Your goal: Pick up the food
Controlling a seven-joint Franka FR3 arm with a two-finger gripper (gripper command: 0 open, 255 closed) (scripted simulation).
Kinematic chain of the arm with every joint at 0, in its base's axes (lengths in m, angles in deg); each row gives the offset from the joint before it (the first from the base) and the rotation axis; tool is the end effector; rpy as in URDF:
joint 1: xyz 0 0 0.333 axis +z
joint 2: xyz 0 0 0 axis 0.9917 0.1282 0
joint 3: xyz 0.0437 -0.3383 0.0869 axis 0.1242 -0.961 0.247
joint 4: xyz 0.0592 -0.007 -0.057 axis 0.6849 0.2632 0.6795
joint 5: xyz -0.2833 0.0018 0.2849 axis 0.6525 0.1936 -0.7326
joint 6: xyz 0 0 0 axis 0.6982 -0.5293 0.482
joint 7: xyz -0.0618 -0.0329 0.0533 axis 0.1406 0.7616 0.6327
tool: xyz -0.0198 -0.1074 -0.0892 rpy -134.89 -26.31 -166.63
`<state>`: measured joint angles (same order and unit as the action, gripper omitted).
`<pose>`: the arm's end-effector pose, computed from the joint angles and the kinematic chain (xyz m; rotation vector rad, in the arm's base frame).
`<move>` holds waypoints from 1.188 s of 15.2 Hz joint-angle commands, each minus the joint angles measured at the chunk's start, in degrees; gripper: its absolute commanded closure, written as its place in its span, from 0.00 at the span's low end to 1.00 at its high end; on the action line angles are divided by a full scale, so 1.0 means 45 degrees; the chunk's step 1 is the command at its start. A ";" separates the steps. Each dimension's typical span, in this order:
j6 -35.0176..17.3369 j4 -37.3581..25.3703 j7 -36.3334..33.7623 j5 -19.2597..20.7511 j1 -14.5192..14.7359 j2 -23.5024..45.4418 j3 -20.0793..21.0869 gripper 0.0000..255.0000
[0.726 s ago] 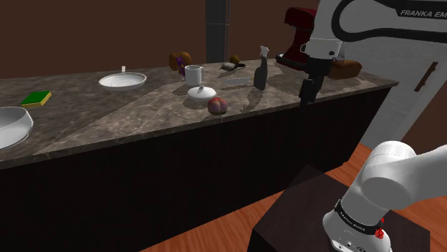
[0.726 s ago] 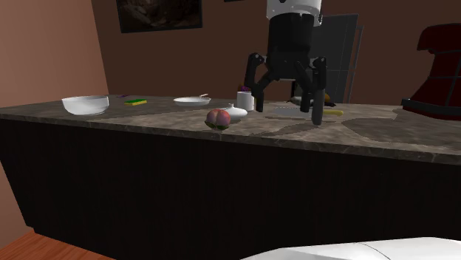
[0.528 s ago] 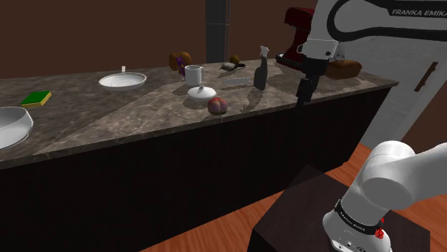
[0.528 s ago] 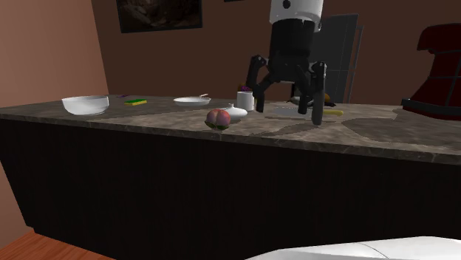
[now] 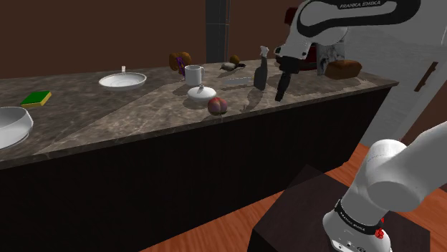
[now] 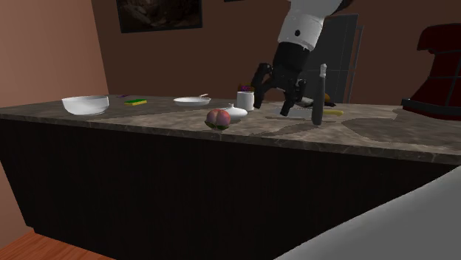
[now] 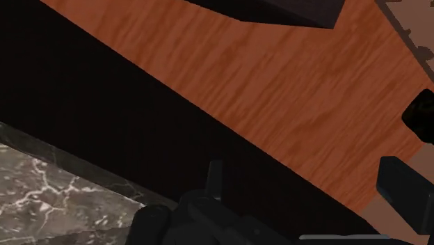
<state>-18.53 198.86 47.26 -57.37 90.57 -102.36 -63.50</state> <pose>0.3951 -0.0751 0.5536 -2.7819 -0.5054 -0.0403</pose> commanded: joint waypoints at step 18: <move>0.6247 -1.2739 0.9350 -1.0126 -0.0910 1.2810 -0.1149 0.00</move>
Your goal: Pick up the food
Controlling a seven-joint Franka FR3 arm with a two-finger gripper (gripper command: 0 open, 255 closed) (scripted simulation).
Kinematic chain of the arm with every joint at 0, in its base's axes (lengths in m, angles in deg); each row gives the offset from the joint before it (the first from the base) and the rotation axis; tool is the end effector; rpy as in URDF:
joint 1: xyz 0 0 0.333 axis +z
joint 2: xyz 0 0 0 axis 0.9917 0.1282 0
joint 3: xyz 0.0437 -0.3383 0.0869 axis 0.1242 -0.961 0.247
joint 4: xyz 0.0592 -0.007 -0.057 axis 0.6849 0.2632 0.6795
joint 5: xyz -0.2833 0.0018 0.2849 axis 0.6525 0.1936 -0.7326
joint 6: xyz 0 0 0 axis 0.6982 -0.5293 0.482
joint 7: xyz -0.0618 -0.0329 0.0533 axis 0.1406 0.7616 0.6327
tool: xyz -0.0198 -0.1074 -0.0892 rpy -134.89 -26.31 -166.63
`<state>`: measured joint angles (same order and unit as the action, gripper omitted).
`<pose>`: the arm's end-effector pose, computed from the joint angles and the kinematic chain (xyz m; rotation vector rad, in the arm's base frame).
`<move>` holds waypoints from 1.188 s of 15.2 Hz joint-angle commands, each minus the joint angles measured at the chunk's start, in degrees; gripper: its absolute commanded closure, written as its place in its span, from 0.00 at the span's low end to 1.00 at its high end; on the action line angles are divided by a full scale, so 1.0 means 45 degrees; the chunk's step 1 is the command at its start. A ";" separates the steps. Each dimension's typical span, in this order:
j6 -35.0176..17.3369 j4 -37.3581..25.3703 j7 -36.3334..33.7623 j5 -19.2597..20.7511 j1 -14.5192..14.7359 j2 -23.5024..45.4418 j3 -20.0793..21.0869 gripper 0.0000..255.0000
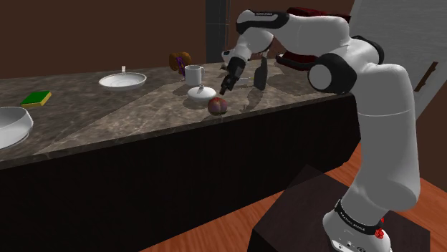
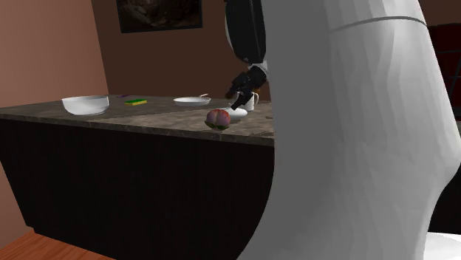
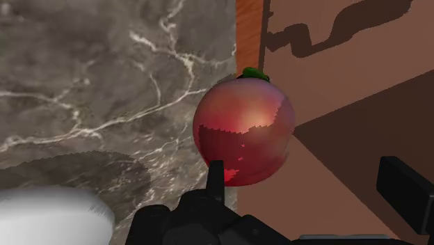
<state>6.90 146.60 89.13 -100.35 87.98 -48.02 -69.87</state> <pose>0.6661 -0.0351 0.5052 -2.0122 -1.1099 -0.2212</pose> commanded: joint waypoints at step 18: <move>0.0704 -0.2182 0.0816 -0.1214 -0.0704 0.2216 0.0819 1.00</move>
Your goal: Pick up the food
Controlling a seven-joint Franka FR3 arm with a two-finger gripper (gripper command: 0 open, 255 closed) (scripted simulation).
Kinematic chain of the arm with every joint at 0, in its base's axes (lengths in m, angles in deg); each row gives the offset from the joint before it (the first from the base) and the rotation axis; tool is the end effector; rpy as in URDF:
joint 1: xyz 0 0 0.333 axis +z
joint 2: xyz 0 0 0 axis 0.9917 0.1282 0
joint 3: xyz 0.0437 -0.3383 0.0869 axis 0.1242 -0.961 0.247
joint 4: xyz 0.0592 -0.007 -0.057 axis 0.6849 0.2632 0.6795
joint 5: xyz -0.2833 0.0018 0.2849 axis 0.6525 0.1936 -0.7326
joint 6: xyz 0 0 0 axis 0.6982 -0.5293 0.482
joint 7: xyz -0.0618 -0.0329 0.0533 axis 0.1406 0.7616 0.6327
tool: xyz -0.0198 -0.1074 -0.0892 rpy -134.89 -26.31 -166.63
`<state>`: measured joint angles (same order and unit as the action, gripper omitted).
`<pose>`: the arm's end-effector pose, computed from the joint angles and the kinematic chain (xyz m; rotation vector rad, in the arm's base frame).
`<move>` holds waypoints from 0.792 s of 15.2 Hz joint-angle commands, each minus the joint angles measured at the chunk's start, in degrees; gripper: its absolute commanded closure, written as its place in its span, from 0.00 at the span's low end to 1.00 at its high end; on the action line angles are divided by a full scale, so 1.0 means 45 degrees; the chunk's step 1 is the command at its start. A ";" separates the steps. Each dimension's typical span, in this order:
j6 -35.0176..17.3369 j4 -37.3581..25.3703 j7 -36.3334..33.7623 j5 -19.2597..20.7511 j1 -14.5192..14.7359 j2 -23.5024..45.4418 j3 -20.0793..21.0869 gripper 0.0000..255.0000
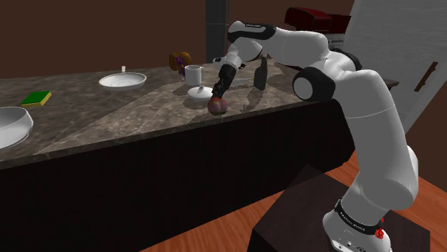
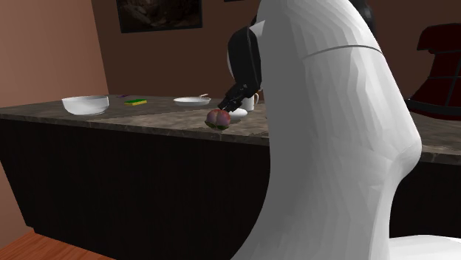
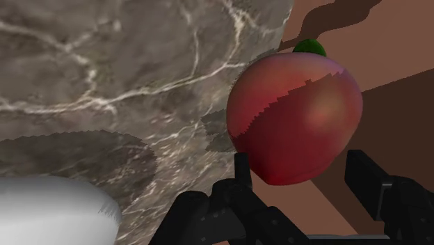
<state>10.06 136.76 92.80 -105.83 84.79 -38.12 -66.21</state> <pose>0.7063 -0.0145 0.4651 -1.8678 -1.1875 -0.2485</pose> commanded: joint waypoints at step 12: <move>0.0872 -0.1456 -0.1055 -0.0364 -0.0393 0.0124 0.0152 1.00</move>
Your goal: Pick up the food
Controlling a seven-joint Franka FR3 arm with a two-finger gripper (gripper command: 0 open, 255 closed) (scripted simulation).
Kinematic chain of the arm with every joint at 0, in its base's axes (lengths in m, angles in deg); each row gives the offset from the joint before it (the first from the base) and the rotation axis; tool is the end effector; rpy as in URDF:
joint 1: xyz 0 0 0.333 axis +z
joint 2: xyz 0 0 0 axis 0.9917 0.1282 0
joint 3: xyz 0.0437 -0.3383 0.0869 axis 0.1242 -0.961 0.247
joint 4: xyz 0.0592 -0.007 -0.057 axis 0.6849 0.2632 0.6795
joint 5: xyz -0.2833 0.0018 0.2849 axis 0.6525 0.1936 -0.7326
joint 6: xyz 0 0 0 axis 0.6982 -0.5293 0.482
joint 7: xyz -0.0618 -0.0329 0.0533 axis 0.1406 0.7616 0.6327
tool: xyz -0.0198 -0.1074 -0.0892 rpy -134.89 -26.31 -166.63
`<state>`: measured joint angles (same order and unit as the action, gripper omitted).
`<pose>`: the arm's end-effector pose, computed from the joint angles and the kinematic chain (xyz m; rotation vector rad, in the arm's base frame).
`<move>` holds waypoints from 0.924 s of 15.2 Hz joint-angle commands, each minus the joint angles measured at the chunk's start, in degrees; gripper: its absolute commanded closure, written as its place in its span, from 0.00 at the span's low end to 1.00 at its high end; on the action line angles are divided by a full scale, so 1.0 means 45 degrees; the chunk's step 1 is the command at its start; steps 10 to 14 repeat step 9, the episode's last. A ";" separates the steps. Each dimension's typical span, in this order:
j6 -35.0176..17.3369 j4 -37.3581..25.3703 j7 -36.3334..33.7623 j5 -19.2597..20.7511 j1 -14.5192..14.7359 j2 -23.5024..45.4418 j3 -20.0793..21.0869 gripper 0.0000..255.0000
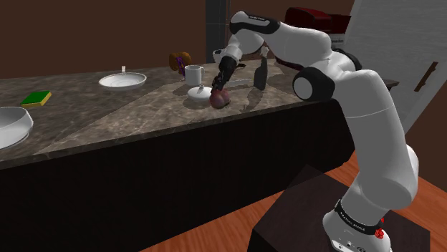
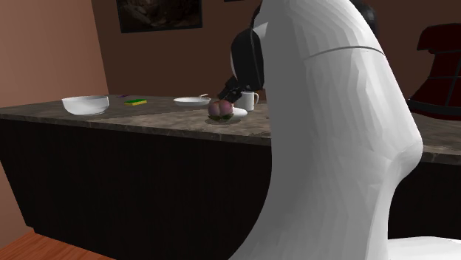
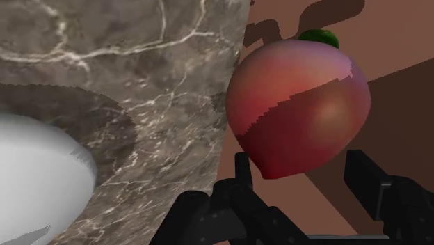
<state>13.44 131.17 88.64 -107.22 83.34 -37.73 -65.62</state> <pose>0.7063 -0.0139 0.5022 -1.8670 -1.1870 -0.2464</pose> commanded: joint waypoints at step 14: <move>0.0991 -0.2126 -0.1346 -0.0607 -0.0629 0.0502 0.0292 1.00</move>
